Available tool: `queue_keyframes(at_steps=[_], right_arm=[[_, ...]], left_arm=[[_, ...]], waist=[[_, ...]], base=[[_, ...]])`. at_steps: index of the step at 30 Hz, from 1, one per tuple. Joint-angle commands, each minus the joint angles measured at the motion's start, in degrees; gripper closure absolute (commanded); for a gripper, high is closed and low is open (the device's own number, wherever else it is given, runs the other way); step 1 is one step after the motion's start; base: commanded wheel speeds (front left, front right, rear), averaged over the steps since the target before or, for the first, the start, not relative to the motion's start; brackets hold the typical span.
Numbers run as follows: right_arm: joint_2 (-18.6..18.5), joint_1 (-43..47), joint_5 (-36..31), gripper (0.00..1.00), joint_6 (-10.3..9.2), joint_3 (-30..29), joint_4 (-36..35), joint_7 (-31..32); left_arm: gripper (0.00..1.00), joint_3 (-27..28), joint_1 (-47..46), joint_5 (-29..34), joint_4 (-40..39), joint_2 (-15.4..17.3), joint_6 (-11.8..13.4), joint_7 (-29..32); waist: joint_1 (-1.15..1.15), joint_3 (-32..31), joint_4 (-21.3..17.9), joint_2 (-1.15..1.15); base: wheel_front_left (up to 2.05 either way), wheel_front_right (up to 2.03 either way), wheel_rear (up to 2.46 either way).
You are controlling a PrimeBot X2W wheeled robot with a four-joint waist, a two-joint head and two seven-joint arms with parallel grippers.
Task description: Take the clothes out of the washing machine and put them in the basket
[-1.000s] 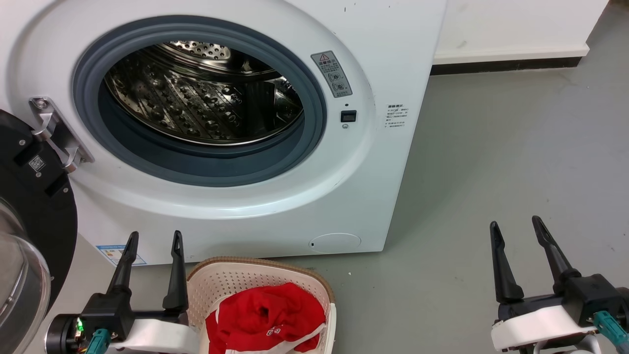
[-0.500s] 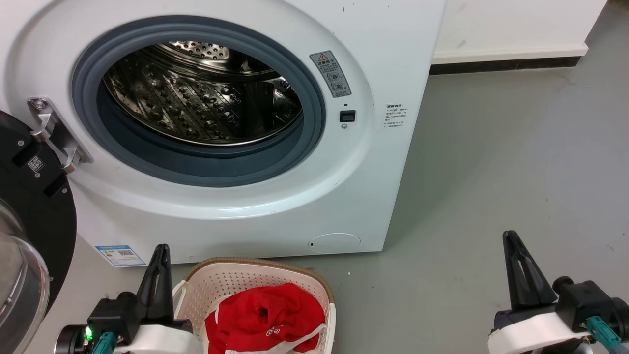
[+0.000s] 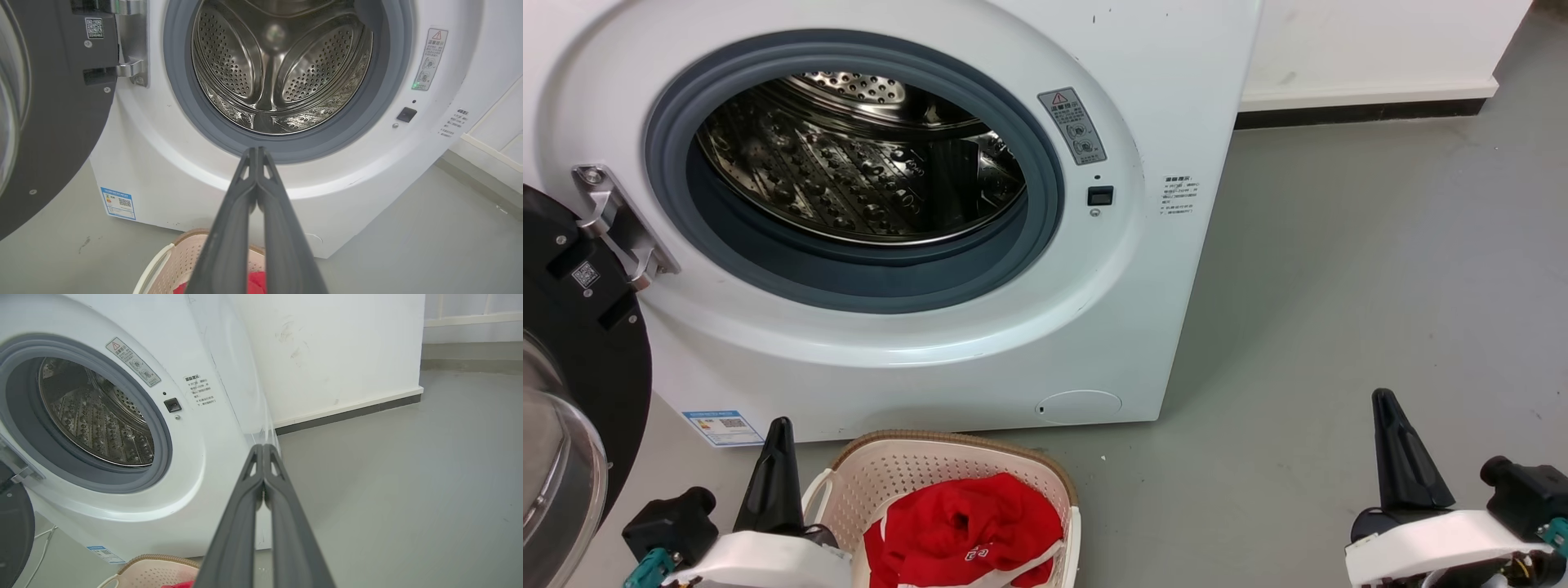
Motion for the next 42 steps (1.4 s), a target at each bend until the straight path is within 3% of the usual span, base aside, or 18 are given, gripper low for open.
queue_keyframes(at_steps=[1,16,42], right_arm=[[-0.56,-1.64,3.26,1.0,-0.01,0.07,-0.36,0.39],[-1.22,-3.18,20.89,1.0,-0.02,-0.05,1.42,3.65],[-1.56,-4.86,41.14,1.0,-0.03,-0.82,3.56,8.0]], left_arm=[[1.0,0.01,-1.7,-2.93,-0.49,0.12,-0.34,0.56],[1.0,0.1,-3.31,-19.38,1.27,0.11,-0.72,4.35],[1.0,0.39,-5.28,-38.68,3.49,0.09,-1.16,9.02]], waist=[[0.0,-0.05,0.03,0.0],[0.0,-0.54,0.23,0.0],[0.0,-1.26,0.54,0.0]], base=[[0.0,0.0,0.0],[0.0,0.0,0.0],[0.0,0.0,0.0]])
